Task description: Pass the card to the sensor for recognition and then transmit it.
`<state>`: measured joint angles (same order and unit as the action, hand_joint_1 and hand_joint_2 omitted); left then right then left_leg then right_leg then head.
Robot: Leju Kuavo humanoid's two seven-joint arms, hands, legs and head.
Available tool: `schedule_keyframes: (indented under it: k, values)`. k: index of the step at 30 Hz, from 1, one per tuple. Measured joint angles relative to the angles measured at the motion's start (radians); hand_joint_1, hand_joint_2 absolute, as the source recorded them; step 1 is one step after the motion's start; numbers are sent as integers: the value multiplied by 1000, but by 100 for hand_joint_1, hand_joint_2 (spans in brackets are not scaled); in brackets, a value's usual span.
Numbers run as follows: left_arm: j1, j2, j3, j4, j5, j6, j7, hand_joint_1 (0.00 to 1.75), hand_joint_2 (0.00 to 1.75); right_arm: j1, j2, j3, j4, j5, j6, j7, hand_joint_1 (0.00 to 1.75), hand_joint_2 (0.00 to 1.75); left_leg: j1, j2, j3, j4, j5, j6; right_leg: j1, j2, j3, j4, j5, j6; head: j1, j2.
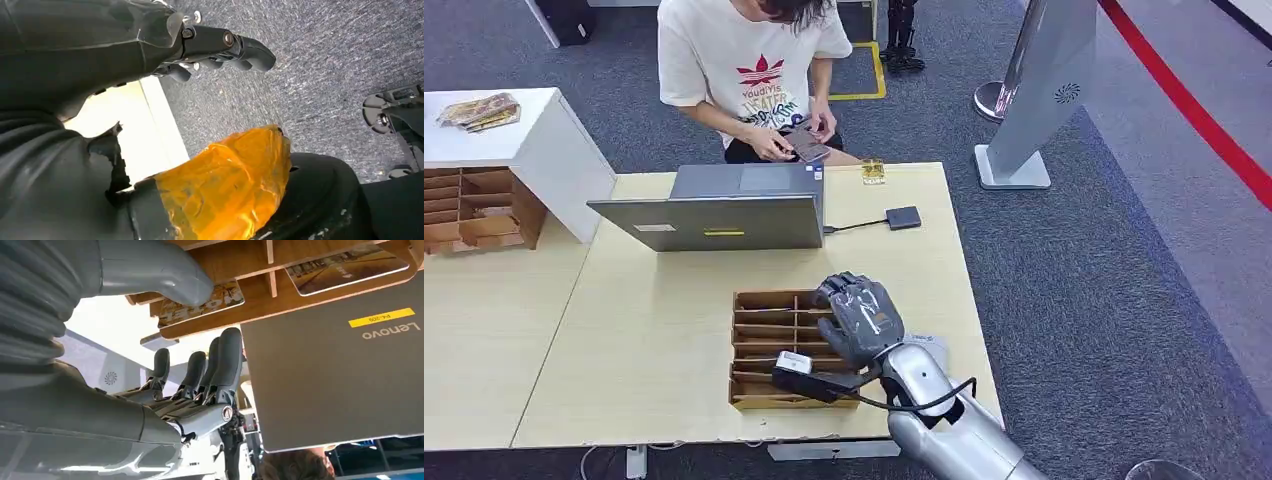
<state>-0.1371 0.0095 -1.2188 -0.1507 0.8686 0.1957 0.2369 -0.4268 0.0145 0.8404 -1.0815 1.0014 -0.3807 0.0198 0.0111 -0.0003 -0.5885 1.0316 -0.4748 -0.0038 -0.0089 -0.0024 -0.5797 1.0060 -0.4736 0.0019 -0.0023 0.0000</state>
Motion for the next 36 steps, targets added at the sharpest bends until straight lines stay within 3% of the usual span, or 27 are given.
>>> schedule_keyframes:
  k: [11,14,16,21,24,27,36]
  values:
    - [0,0,-9,0,-2,-2,0,0,0,-6,5,0,21,-5,3,0,89,175,0,0,0,0,0,0,0,0,0,0,0,0,0,0]
    - [-1,0,-10,0,-1,-2,0,0,0,-9,9,0,30,-8,4,0,105,175,0,0,0,0,0,0,0,0,0,0,0,0,0,0]
    - [-1,0,-10,0,-1,-2,0,0,0,-9,9,0,35,-8,5,0,133,175,0,0,0,0,0,0,0,0,0,0,0,0,0,0]
    - [-1,0,-10,0,1,-2,0,0,0,-12,12,0,46,-11,8,0,145,175,0,0,0,0,0,0,0,0,0,0,0,0,0,0]
    - [-1,0,-11,0,2,-2,0,0,0,-18,16,0,55,-14,11,0,166,175,0,0,0,0,0,0,0,0,0,0,0,0,0,0]
    - [-1,0,-11,0,3,-2,0,0,0,-21,18,0,59,-17,12,0,175,175,0,0,0,0,0,0,0,0,0,0,0,0,0,0]
    - [-1,0,-15,0,7,-1,0,0,0,-25,20,0,65,-28,4,-4,175,175,0,0,0,0,0,0,0,0,0,0,0,0,0,0]
